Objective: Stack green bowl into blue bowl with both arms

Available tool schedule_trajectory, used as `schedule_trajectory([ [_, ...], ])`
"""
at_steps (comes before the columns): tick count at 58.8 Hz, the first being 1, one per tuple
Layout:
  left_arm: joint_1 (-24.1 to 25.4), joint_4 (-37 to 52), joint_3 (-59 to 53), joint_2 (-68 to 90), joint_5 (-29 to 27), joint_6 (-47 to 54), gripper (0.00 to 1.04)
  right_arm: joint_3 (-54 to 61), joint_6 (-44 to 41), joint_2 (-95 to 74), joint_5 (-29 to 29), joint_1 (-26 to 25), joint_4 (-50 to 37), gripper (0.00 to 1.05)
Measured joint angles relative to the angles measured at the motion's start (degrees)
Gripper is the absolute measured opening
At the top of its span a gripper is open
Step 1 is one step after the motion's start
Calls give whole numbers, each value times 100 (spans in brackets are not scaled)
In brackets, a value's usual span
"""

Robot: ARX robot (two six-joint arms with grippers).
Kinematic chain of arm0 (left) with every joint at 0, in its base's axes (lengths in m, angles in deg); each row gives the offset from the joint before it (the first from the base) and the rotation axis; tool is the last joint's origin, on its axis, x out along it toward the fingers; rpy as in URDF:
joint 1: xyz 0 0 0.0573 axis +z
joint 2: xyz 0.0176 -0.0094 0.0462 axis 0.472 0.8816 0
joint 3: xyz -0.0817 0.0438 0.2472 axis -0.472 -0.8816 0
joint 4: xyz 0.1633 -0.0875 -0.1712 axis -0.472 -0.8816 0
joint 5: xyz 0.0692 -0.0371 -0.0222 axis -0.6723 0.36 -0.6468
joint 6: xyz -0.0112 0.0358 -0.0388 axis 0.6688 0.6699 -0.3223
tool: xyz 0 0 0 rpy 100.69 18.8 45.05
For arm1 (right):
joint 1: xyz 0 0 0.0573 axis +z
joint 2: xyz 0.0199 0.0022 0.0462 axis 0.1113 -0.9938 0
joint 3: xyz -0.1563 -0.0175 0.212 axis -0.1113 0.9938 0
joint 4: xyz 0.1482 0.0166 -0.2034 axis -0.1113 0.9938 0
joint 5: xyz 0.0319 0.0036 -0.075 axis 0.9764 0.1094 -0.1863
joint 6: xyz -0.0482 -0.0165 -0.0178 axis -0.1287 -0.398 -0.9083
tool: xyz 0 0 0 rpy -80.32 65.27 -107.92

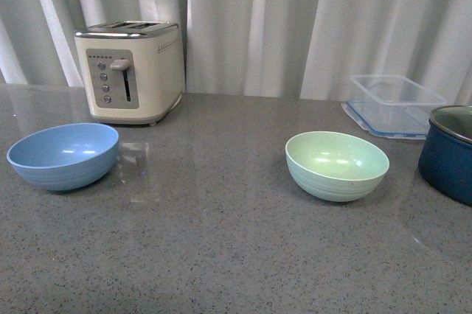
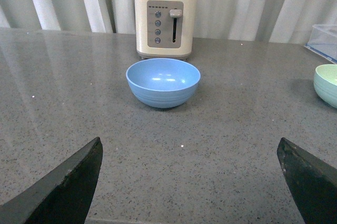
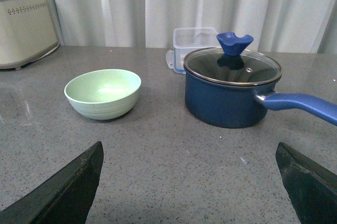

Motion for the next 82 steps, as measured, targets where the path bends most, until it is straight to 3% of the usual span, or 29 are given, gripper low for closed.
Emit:
schedule_trajectory([
  [82,0,0,0,0,0,2,98,0,-2,0,-2,0,0,95],
])
